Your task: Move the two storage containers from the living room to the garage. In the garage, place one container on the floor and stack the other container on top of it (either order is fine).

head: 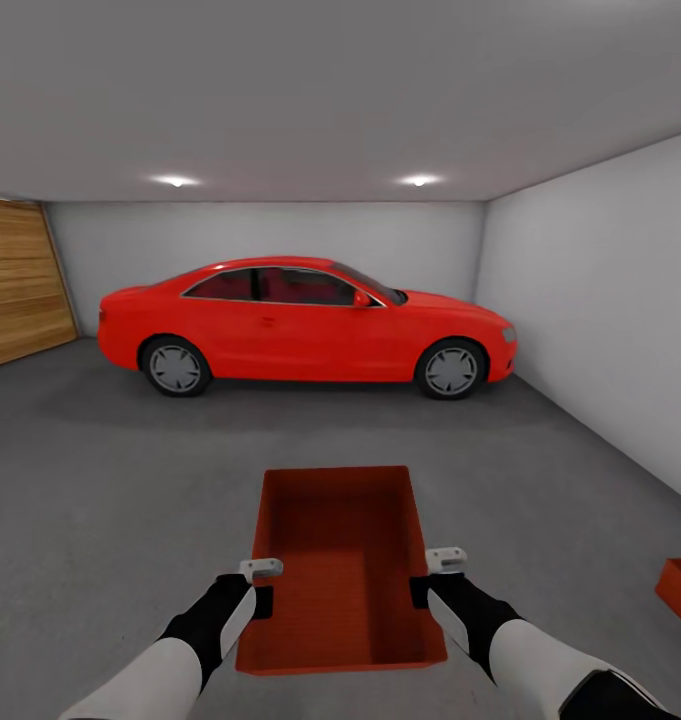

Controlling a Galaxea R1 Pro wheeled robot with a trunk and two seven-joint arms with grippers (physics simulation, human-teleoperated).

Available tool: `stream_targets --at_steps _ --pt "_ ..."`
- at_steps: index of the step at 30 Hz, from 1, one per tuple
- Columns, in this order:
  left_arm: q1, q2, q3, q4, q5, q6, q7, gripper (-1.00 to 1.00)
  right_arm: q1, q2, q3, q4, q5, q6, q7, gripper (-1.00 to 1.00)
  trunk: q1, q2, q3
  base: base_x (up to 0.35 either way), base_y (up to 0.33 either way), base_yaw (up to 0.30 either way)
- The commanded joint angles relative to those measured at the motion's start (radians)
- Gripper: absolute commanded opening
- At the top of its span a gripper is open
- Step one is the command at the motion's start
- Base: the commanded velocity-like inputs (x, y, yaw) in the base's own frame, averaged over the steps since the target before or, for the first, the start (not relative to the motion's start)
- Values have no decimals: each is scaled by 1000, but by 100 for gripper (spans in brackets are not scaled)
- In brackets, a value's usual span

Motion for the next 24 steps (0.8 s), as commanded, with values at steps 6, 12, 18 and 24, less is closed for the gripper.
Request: stream_targets --at_steps 6,12,18,24 --pt "1 52 -5 11 -16 9 11 -100 -1 -1 6 -5 7 -26 -8 -100 1 -1 0 319 0 0" --pt "1 52 -5 11 -16 9 11 -100 -1 -1 6 -5 7 -26 -8 -100 1 -1 0 319 0 -59" --pt "1 51 -5 11 -16 9 11 -100 -1 -1 6 -5 7 -27 -8 -100 1 -1 0 319 0 -256" --pt "1 51 -5 11 -16 10 11 -100 -1 -1 6 -5 7 -26 -8 -100 1 -1 0 319 0 -288"
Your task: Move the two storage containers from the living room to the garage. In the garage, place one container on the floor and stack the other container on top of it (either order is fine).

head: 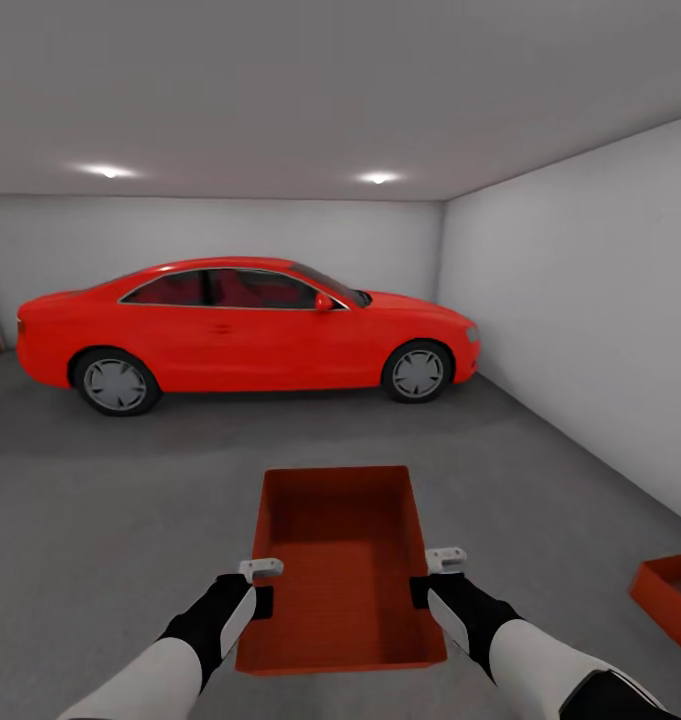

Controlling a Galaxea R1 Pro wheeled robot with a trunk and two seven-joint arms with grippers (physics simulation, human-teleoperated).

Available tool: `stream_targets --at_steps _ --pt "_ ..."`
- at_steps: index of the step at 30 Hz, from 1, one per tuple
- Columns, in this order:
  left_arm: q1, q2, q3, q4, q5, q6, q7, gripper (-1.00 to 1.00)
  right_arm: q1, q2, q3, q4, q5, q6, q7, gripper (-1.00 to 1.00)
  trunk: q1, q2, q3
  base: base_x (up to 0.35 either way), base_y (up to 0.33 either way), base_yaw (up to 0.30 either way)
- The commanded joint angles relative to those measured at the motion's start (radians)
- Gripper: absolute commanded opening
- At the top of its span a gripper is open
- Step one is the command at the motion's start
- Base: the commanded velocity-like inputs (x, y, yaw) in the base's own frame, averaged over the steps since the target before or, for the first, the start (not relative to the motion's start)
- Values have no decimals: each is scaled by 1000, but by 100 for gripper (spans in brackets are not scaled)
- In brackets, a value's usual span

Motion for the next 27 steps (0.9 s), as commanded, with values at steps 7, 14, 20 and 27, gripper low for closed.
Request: stream_targets --at_steps 7,14,20,27 --pt "1 51 -5 11 -16 9 11 -100 -1 -1 6 -4 8 -27 -7 -100 1 -1 0 319 0 -289" --pt "1 51 -5 11 -16 9 11 -100 -1 -1 6 -4 8 -27 -7 -100 1 -1 0 319 0 -289" --pt "1 51 -5 11 -16 8 11 -100 -1 -1 6 -4 8 -27 -7 -100 1 -1 0 319 0 -289" --pt "1 51 -5 11 -16 9 11 -100 -1 -1 6 -4 8 -26 -7 -100 1 -1 0 319 0 -289"
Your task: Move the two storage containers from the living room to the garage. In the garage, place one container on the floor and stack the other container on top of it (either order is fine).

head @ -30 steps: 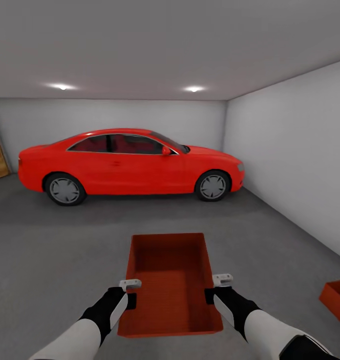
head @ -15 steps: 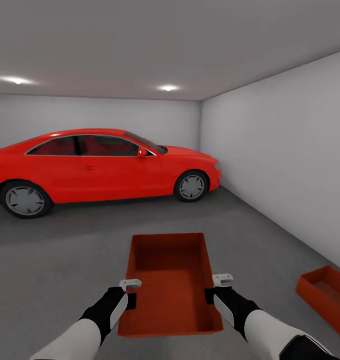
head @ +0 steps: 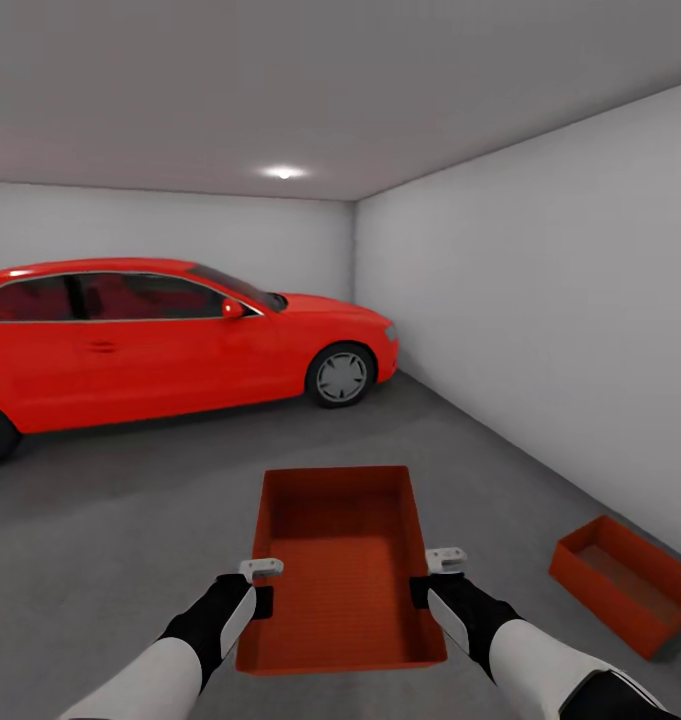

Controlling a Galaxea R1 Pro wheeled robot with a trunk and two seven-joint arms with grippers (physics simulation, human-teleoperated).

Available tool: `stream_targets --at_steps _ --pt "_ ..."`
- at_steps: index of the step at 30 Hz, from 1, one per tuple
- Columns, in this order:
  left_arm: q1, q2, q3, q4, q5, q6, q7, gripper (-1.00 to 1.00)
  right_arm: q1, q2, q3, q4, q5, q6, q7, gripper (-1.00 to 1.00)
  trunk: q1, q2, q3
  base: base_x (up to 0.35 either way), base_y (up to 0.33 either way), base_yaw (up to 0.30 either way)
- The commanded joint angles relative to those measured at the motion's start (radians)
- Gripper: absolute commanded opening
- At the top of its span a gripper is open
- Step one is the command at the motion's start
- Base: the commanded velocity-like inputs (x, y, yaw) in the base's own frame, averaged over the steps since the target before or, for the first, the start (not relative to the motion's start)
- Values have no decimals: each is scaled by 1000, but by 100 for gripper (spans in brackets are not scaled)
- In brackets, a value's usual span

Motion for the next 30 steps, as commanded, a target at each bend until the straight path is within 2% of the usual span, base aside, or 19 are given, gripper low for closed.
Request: stream_targets --at_steps 1,30 --pt "1 51 -5 11 -16 9 11 -100 -1 -1 6 -4 8 -25 -7 -100 1 -1 0 319 0 -289" --pt "1 51 -5 11 -16 9 11 -100 -1 -1 6 -4 8 -25 -7 -100 1 -1 0 319 0 -289"
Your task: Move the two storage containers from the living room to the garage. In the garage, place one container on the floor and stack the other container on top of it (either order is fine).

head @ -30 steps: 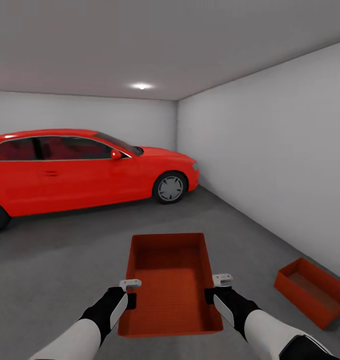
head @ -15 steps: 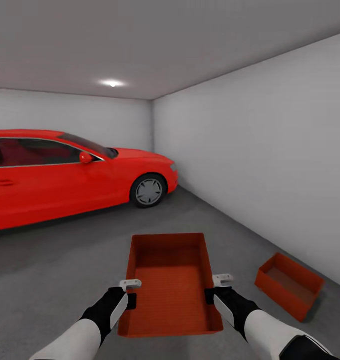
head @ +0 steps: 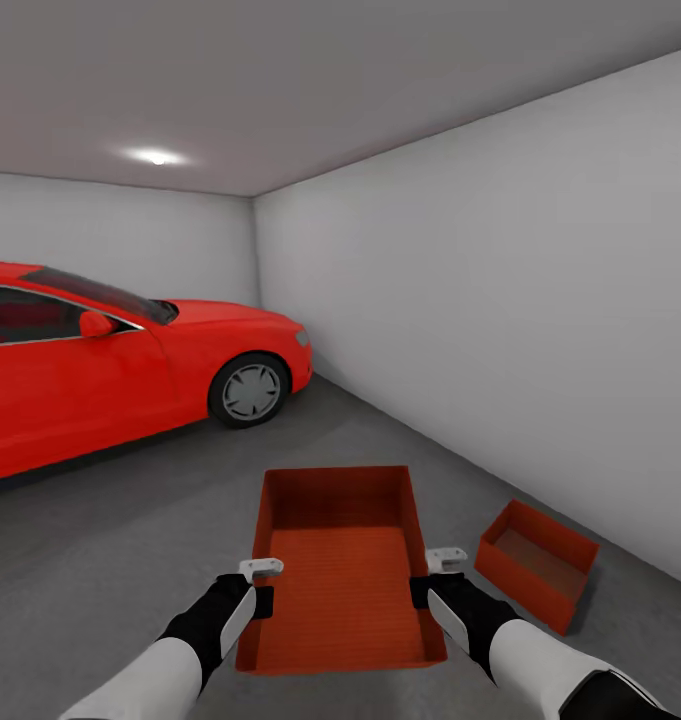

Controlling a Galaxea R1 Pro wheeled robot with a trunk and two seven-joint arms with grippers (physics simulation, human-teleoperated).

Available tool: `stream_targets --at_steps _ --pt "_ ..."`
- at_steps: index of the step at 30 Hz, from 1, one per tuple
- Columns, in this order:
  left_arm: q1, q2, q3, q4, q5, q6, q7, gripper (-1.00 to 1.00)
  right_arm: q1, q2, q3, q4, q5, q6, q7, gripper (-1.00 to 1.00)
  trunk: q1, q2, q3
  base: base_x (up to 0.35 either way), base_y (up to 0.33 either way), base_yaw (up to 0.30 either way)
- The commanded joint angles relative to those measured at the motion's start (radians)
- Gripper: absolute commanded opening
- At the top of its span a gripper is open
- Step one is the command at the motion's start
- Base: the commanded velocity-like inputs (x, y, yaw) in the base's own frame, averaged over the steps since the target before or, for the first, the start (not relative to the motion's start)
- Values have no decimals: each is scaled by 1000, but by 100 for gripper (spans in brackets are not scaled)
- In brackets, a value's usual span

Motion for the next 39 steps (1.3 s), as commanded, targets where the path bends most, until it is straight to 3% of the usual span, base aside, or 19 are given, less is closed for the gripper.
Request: stream_targets --at_steps 1,39 --pt "1 51 -5 11 -16 9 11 -100 -1 -1 6 -4 8 -25 -7 -100 1 -1 0 319 0 -289" --pt "1 50 -5 11 -16 9 11 -100 -1 -1 6 -4 8 -25 -7 -100 1 -1 0 319 0 -289"
